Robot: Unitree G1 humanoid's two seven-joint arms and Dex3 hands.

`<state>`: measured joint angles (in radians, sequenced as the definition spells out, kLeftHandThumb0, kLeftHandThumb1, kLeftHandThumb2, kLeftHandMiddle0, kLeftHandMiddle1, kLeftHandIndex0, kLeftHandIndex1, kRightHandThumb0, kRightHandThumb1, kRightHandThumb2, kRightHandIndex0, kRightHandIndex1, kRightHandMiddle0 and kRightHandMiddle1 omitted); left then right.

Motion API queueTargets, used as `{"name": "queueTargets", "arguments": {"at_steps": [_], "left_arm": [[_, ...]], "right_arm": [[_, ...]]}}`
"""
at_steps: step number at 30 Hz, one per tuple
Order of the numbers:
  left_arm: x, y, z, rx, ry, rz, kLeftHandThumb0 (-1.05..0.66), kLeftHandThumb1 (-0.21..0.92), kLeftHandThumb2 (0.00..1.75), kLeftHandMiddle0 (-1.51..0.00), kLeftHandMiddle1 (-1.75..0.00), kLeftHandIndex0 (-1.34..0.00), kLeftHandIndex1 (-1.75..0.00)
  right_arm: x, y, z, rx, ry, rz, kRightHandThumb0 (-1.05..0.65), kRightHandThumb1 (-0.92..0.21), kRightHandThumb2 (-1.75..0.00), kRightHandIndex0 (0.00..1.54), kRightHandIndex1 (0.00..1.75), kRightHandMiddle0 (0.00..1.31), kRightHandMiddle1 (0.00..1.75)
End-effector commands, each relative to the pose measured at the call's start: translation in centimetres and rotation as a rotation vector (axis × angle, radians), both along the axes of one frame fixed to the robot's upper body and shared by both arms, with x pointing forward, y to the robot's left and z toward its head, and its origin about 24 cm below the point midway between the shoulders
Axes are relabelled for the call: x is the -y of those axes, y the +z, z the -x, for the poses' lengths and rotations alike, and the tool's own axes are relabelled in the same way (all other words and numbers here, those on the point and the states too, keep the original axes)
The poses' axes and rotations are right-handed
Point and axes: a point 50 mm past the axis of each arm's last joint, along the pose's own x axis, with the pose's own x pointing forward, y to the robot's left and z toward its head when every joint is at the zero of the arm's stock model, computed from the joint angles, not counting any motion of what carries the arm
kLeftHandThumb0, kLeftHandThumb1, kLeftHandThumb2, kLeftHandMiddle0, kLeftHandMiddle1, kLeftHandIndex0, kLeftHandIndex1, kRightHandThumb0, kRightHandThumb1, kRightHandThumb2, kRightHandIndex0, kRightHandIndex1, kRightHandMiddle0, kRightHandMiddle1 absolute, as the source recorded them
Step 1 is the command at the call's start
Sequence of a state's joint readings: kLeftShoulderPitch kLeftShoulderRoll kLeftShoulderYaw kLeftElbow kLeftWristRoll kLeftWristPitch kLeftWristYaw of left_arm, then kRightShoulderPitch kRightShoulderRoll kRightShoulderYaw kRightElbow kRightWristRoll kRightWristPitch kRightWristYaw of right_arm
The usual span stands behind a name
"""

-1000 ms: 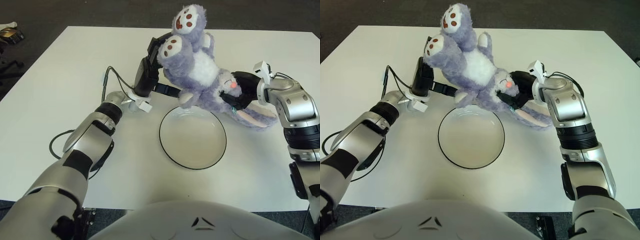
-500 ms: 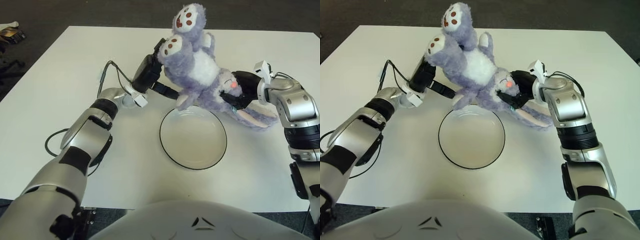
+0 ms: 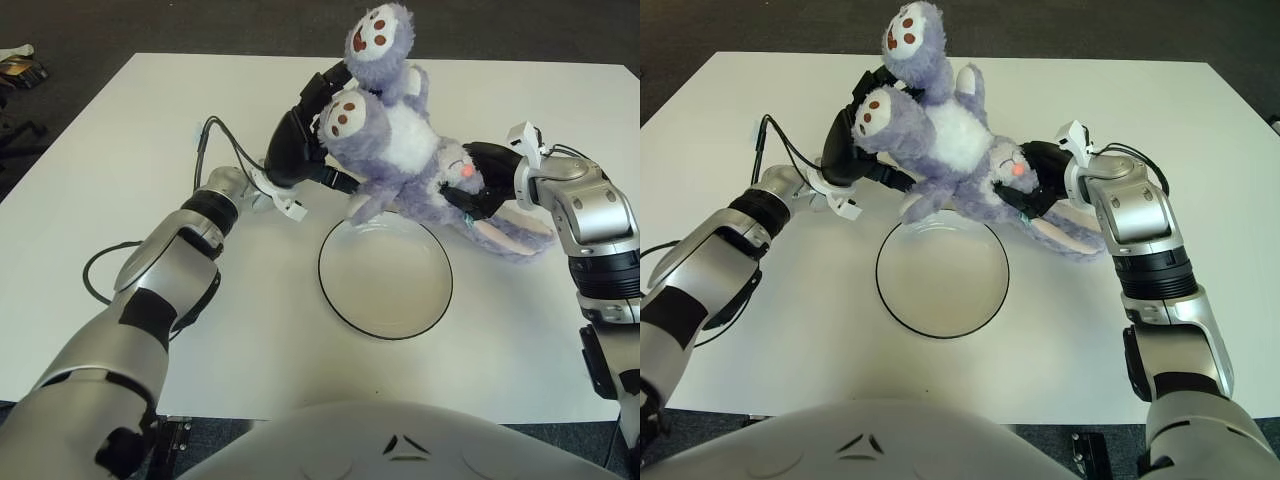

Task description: Put the doll into the plate.

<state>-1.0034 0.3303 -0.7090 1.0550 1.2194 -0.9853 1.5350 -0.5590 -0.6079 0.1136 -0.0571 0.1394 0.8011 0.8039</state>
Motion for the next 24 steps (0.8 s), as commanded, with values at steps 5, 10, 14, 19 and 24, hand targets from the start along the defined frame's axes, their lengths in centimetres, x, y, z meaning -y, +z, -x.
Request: {"name": "queueTargets", "arguments": {"at_steps": [5,10,14,19,24], "left_arm": [[0.03,0.43,-0.31,0.055,0.002,-0.011,-0.98,0.92,0.63,0.00,-0.03,0.00,-0.05],[0.13,0.46,-0.36,0.021,-0.007,-0.016,-1.02,0.92,0.64,0.00,0.00,0.00,-0.02],[0.15,0.50,-0.45,-0.024,-0.020,-0.068,-1.03,0.92,0.57,0.00,0.00,0.00,0.00],[0.21,0.59,-0.47,-0.006,-0.011,-0.075,-1.04,0.92,0.52,0.00,0.00,0.00,0.00],[0.47,0.64,-0.50,0.036,0.008,-0.078,-1.04,0.92,0.51,0.00,0.00,-0.02,-0.01]], "right_arm": [[-0.22,0.81,0.00,0.042,0.025,0.017,0.55,-0.12,-1.56,0.77,1.75,0.94,1.75],[-0.25,0.82,0.05,0.039,0.021,0.036,0.55,-0.12,-1.56,0.77,1.75,0.94,1.75],[-0.35,0.80,0.06,0.032,0.030,0.039,0.55,-0.12,-1.56,0.77,1.75,0.93,1.75],[-0.44,0.79,0.02,0.035,0.040,0.025,0.55,-0.12,-1.56,0.77,1.75,0.93,1.75],[-0.41,0.70,-0.05,0.018,0.045,0.013,0.55,-0.12,-1.56,0.77,1.75,0.94,1.75]]}}
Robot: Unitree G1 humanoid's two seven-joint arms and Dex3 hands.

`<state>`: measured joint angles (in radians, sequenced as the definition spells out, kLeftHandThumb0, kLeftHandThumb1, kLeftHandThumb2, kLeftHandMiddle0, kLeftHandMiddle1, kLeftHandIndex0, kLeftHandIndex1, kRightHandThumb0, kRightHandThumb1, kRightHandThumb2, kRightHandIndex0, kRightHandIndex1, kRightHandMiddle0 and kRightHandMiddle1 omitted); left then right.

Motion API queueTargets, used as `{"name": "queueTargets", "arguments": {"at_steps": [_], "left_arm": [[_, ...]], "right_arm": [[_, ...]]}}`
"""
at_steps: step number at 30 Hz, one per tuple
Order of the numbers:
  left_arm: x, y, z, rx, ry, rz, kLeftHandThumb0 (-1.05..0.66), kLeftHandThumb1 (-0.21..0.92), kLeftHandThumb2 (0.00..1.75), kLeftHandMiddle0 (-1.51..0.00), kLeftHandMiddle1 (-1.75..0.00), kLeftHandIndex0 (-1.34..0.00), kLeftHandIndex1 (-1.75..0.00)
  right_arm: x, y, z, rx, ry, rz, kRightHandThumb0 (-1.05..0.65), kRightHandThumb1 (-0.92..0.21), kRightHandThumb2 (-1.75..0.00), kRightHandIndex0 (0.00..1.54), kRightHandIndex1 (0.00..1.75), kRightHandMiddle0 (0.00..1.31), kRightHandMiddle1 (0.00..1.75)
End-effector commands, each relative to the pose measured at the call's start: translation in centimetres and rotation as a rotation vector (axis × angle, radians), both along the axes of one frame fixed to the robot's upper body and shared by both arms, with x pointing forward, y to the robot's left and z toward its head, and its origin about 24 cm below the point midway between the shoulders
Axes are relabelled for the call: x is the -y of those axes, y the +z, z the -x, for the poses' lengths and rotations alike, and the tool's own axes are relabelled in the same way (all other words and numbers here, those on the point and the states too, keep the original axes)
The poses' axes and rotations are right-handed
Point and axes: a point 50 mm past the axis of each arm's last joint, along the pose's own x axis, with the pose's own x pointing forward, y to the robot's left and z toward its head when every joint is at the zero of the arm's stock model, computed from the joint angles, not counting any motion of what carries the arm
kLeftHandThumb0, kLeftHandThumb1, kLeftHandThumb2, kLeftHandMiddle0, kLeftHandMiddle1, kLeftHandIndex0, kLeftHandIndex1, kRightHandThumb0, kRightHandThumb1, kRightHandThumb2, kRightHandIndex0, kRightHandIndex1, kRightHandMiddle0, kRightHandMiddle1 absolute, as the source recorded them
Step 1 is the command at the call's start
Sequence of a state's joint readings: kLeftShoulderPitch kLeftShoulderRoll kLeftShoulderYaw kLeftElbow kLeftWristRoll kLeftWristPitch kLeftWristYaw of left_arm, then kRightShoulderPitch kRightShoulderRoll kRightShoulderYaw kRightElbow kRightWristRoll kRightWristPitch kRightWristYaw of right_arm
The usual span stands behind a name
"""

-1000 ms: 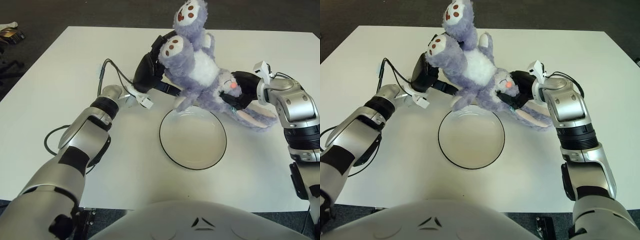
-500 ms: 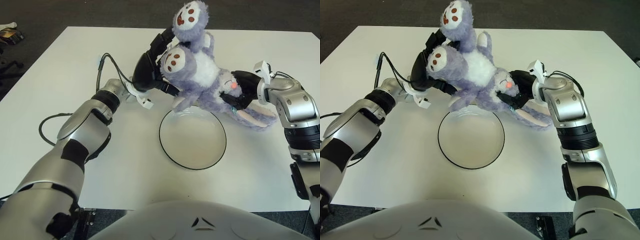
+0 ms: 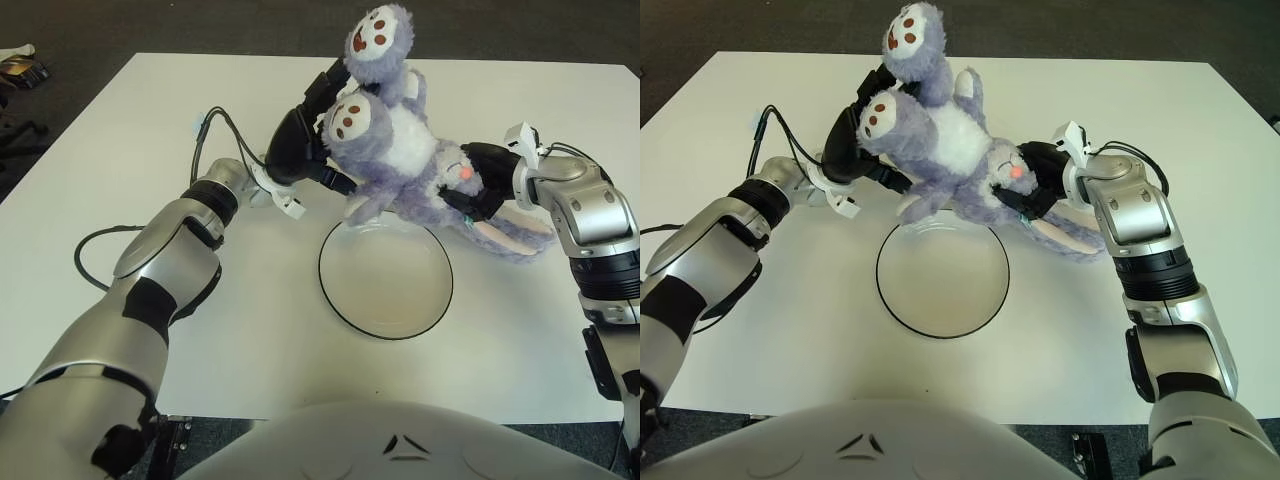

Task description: Put the doll into the plate.

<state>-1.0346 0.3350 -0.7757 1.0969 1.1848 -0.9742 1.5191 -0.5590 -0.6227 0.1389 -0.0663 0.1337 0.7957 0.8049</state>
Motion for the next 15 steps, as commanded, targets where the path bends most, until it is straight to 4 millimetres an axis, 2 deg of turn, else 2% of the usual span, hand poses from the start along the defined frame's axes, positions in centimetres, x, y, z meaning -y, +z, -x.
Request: {"name": "queueTargets", "arguments": {"at_steps": [1,4,9,15], "left_arm": [[0.48,0.70,-0.16,0.050,-0.007,-0.028,-1.04,0.92,0.51,0.00,0.00,-0.02,-0.01],[0.62,0.77,-0.14,0.057,-0.015,-0.043,-1.04,0.92,0.53,0.00,0.00,-0.02,-0.02],[0.83,0.90,-0.07,0.060,-0.031,-0.054,-0.98,0.92,0.50,0.00,0.00,0.00,-0.17],[1.00,0.87,0.11,-0.017,-0.081,-0.103,-0.95,0.92,0.46,0.00,0.00,0.00,-0.31]], "right_arm": [[-0.23,0.74,-0.17,0.012,0.030,-0.019,0.55,-0.12,-1.56,0.77,1.75,0.94,1.75],[-0.23,0.71,-0.24,0.008,0.034,-0.028,0.55,-0.12,-1.56,0.77,1.75,0.94,1.75],[-0.23,0.62,-0.35,0.007,0.040,-0.037,0.55,-0.11,-1.56,0.78,1.75,0.94,1.75],[-0.23,0.59,-0.41,0.009,0.041,-0.040,0.56,-0.11,-1.56,0.78,1.75,0.94,1.75]]}}
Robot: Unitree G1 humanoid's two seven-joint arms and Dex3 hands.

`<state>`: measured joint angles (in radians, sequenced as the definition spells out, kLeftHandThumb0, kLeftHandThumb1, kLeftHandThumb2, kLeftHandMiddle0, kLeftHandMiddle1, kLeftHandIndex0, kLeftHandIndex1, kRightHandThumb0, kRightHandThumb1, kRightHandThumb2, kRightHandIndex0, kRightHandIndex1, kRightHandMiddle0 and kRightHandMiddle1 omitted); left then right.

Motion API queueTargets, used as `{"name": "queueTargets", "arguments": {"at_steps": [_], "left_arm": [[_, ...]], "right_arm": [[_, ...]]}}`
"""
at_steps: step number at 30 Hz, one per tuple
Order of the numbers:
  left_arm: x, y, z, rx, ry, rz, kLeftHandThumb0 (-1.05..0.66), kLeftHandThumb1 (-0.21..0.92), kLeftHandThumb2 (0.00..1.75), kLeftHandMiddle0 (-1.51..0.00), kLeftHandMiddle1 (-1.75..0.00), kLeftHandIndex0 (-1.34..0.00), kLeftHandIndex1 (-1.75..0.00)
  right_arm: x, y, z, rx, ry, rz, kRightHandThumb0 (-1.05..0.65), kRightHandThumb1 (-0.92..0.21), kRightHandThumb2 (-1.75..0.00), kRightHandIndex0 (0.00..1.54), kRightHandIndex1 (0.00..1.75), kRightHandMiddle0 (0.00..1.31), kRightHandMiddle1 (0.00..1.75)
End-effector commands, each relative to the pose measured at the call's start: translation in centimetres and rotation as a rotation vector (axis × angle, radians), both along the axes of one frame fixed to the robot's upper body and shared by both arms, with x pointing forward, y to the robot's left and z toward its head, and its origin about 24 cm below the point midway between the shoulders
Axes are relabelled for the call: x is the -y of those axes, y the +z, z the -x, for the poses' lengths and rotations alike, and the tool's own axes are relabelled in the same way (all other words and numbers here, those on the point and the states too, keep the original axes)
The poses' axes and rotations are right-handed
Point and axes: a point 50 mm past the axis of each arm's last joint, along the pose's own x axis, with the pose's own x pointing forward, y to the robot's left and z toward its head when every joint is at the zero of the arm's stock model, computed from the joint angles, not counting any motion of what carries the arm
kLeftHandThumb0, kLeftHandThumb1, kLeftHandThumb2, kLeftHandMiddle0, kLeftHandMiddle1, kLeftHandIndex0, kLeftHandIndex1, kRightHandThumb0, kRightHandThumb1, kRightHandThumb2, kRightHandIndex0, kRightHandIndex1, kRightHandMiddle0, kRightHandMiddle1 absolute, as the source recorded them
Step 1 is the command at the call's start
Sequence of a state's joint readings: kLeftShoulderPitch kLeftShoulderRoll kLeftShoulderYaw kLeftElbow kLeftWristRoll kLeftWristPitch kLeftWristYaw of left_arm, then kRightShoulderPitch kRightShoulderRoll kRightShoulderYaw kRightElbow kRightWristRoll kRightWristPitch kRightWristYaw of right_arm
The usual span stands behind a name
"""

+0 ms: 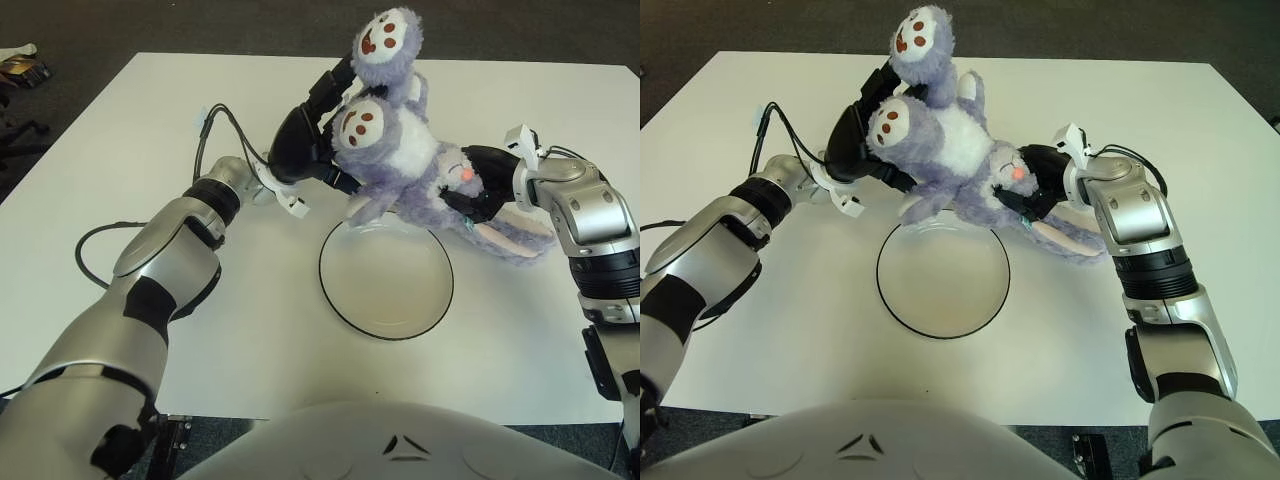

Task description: Put the doll into the plate.

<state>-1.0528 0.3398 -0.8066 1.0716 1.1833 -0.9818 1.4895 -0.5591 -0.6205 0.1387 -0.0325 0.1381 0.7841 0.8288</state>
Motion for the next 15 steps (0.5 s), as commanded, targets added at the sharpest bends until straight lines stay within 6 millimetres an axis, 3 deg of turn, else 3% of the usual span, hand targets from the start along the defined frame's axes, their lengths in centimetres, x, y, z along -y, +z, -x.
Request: {"name": "queueTargets", "arguments": {"at_steps": [1,4,5,8,11,15], "left_arm": [[0.43,0.47,0.06,-0.050,-0.054,-0.066,-0.95,0.92,0.47,0.00,0.00,0.00,-0.37],[0.50,0.53,0.17,-0.085,-0.076,-0.080,-0.96,0.92,0.47,0.00,0.00,0.00,-0.68],[0.54,0.55,0.26,-0.113,-0.095,-0.089,-0.96,0.92,0.47,0.00,0.00,0.00,-0.71],[0.78,0.81,0.52,-0.215,-0.167,-0.105,-0.97,0.92,0.45,0.00,0.00,0.00,-1.12],[0.81,0.98,0.73,-0.310,-0.231,-0.108,-1.00,0.92,0.44,0.00,0.00,0.00,-1.25],[0.91,1.15,0.83,-0.395,-0.281,-0.100,-1.01,0.92,0.42,0.00,0.00,0.00,-1.28]], "right_arm": [[-0.44,1.08,-0.31,0.042,0.031,-0.028,0.56,-0.11,-1.56,0.78,1.75,0.94,1.75],[-0.46,1.09,-0.32,0.048,0.032,-0.030,0.56,-0.11,-1.56,0.78,1.75,0.94,1.75],[-0.47,1.10,-0.31,0.051,0.030,-0.031,0.56,-0.11,-1.56,0.78,1.75,0.94,1.75],[-0.48,1.12,-0.28,0.057,0.028,-0.024,0.56,-0.11,-1.56,0.78,1.75,0.93,1.75],[-0.54,1.13,-0.27,0.063,0.032,-0.017,0.56,-0.11,-1.56,0.78,1.75,0.93,1.75],[-0.57,1.14,-0.25,0.067,0.034,-0.022,0.55,-0.11,-1.56,0.78,1.75,0.93,1.75]]}}
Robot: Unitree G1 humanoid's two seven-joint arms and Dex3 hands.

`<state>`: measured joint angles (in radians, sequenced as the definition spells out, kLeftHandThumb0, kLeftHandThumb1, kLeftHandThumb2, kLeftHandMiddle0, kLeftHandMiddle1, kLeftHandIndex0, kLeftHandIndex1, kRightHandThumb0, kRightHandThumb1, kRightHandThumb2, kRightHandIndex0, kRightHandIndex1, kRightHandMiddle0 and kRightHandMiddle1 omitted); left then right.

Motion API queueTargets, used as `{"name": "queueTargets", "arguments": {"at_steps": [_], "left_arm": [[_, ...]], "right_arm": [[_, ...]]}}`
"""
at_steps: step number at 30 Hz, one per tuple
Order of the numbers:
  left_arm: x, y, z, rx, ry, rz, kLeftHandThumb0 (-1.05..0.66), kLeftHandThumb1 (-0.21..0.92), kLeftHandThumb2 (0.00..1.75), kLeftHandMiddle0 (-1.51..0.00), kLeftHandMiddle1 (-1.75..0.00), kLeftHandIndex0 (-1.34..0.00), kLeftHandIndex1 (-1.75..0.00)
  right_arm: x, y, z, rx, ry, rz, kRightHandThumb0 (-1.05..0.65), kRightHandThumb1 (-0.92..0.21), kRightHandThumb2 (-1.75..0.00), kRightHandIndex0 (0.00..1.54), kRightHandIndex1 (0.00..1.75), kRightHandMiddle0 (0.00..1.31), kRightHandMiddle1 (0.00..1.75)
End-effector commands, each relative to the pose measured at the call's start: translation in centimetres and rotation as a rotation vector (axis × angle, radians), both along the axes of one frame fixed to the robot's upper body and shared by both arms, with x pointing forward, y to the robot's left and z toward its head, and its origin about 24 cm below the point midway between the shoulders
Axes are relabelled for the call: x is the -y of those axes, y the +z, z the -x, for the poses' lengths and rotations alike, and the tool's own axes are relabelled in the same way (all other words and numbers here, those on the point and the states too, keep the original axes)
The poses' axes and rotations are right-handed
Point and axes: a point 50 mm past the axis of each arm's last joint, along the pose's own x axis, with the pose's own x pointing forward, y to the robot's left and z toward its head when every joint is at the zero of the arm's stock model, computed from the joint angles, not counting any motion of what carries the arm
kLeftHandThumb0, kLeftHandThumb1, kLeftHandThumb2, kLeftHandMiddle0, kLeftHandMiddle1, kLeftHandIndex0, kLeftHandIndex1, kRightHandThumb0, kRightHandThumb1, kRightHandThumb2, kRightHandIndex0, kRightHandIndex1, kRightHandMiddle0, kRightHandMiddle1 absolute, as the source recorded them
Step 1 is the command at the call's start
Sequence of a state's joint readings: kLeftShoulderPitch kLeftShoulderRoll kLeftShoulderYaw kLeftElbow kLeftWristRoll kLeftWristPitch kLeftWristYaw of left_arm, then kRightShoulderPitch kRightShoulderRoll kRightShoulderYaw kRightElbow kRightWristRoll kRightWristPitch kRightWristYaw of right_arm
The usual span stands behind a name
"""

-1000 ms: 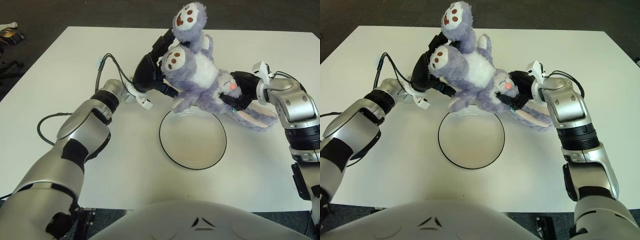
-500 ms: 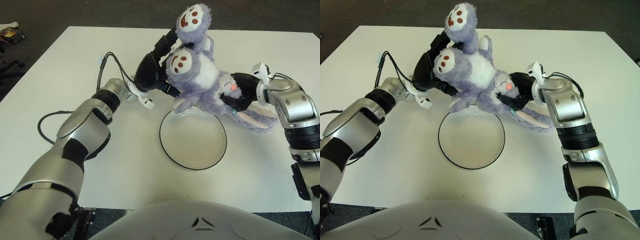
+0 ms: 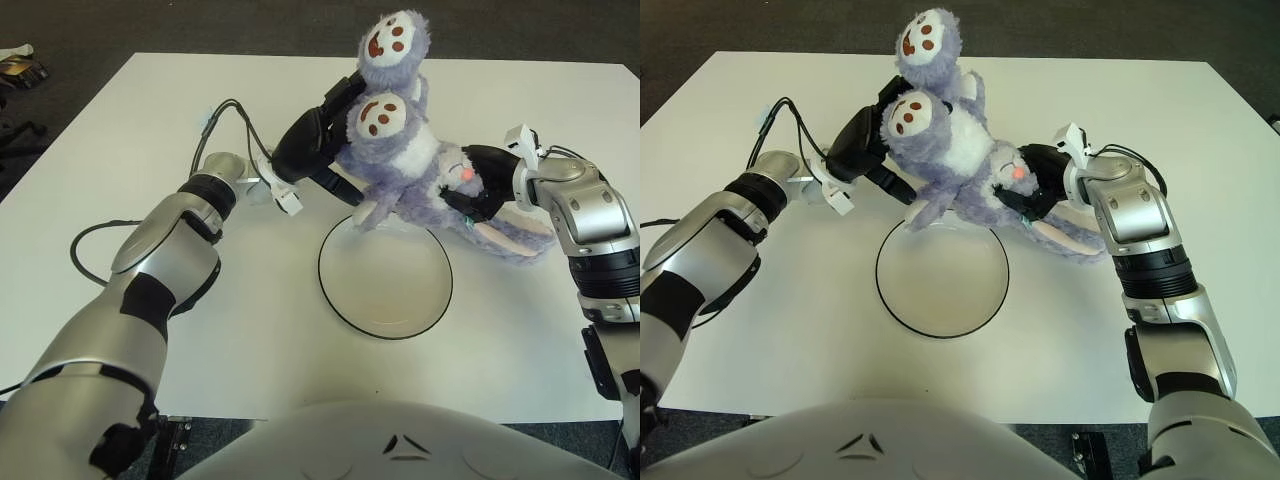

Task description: Put the doll into the plate.

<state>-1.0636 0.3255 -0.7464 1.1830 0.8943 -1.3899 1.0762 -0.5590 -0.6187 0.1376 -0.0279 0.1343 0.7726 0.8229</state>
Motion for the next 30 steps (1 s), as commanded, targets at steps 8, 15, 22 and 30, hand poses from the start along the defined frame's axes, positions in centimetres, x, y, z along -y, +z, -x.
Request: {"name": "queueTargets", "arguments": {"at_steps": [8,15,22,30], "left_arm": [[1.2,0.6,0.0,-0.143,-0.091,0.002,-1.00,0.91,0.38,0.00,0.00,-0.10,-1.32],[1.8,0.7,-0.3,-0.200,-0.090,0.002,-0.97,0.89,0.37,0.00,0.00,-0.15,-1.32],[2.1,1.0,-1.0,-0.293,-0.093,-0.005,-0.84,0.62,0.65,-0.03,-0.02,-0.31,-1.32],[1.9,1.4,-1.3,-0.327,-0.089,0.014,-0.80,0.50,0.75,-0.06,-0.03,-0.40,-1.34]], "right_arm": [[-0.6,1.2,0.0,0.058,0.030,0.014,0.55,-0.11,-1.56,0.77,1.75,0.94,1.75],[-0.6,1.4,0.1,0.073,0.021,0.056,0.55,-0.12,-1.56,0.77,1.75,0.94,1.75],[-0.7,1.5,0.3,0.084,0.003,0.080,0.55,-0.12,-1.55,0.77,1.75,0.91,1.75],[-0.8,1.6,0.5,0.072,0.001,0.069,0.55,-0.12,-1.55,0.77,1.75,0.88,1.75]]}}
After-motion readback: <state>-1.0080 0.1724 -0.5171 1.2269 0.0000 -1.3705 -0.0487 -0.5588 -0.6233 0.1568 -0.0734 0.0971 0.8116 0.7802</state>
